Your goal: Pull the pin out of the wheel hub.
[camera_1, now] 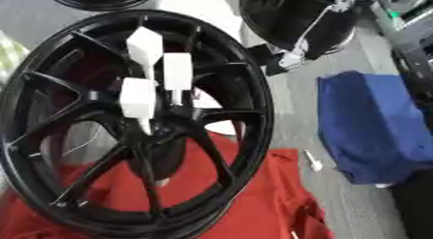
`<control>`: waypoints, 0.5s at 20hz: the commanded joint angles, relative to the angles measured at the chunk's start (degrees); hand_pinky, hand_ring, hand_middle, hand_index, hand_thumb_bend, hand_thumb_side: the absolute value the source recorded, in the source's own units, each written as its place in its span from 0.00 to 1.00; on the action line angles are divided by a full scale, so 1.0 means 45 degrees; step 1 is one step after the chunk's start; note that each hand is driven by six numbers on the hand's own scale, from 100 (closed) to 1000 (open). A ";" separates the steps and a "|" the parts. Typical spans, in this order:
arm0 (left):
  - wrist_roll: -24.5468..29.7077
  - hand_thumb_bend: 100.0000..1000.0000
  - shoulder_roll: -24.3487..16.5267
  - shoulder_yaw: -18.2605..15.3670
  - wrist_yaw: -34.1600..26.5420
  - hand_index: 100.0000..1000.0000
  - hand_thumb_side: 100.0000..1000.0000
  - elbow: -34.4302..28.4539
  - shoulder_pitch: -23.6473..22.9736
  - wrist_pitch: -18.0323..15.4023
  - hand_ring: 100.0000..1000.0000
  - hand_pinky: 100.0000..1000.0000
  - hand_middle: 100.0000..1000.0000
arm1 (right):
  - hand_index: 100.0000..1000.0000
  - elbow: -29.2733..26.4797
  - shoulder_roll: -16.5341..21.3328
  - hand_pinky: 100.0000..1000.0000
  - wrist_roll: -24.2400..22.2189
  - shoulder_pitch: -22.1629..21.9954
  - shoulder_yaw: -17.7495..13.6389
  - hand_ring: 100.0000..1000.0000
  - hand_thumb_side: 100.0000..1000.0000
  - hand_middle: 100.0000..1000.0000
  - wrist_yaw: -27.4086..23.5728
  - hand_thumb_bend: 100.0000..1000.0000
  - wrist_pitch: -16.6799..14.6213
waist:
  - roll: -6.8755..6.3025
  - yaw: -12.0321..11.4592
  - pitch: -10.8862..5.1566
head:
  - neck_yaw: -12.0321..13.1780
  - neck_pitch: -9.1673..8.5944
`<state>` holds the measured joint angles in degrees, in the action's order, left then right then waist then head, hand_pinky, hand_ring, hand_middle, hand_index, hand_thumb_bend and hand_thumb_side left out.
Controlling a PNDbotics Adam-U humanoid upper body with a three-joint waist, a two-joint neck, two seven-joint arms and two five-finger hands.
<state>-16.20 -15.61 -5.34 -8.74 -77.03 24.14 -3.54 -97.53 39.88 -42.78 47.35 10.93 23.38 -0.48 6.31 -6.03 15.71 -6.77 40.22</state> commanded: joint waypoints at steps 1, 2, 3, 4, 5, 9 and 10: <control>0.0078 0.05 -0.0114 0.0056 0.0018 0.68 0.98 -0.0079 0.0086 -0.0023 0.46 0.61 0.42 | 0.77 -0.0342 -0.0002 0.74 0.0411 0.0143 0.0122 0.79 0.16 0.70 0.0439 0.63 0.0517 | -0.0076 -0.0025 -0.0358 | -0.0107 0.0047; 0.0090 0.06 -0.0090 0.0069 0.0017 0.68 0.98 -0.0066 0.0095 -0.0021 0.46 0.61 0.42 | 0.77 -0.0367 -0.0064 0.74 0.0478 0.0124 0.0176 0.79 0.16 0.70 0.0551 0.63 0.0663 | -0.0074 -0.0052 -0.0370 | -0.0150 0.0045; 0.0102 0.06 -0.0059 0.0080 0.0016 0.68 0.98 -0.0060 0.0111 -0.0020 0.46 0.61 0.42 | 0.77 -0.0387 -0.0118 0.74 0.0566 0.0107 0.0213 0.79 0.17 0.69 0.0677 0.63 0.0822 | -0.0072 -0.0083 -0.0379 | -0.0207 0.0038; 0.0109 0.06 -0.0026 0.0087 0.0010 0.68 0.98 -0.0060 0.0130 -0.0019 0.46 0.61 0.42 | 0.77 -0.0408 -0.0170 0.73 0.0681 0.0084 0.0251 0.79 0.17 0.69 0.0800 0.63 0.0999 | -0.0069 -0.0116 -0.0385 | -0.0269 0.0037; 0.0113 0.06 0.0004 0.0092 0.0003 0.68 0.98 -0.0061 0.0150 -0.0016 0.46 0.61 0.42 | 0.77 -0.0421 -0.0226 0.73 0.0818 0.0053 0.0292 0.78 0.17 0.69 0.0913 0.63 0.1204 | -0.0065 -0.0146 -0.0390 | -0.0319 0.0048; 0.0144 0.06 0.0121 0.0143 -0.0018 0.68 0.98 -0.0052 0.0242 0.0002 0.46 0.61 0.42 | 0.78 -0.0412 -0.0487 0.72 0.1398 -0.0077 0.0552 0.79 0.16 0.69 0.1149 0.64 0.2119 | -0.0056 -0.0296 -0.0381 | -0.0498 0.0153; 0.0151 0.06 0.0146 0.0152 -0.0022 0.68 0.98 -0.0054 0.0265 0.0005 0.46 0.61 0.42 | 0.78 -0.0423 -0.0555 0.72 0.1448 -0.0111 0.0654 0.79 0.16 0.69 0.1101 0.63 0.2288 | -0.0053 -0.0336 -0.0369 | -0.0538 0.0158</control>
<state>-15.72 -14.51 -4.76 -8.75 -76.69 24.39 -3.49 -98.39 36.73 -36.89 46.25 13.98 27.88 8.72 6.38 -7.59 15.41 -8.78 40.75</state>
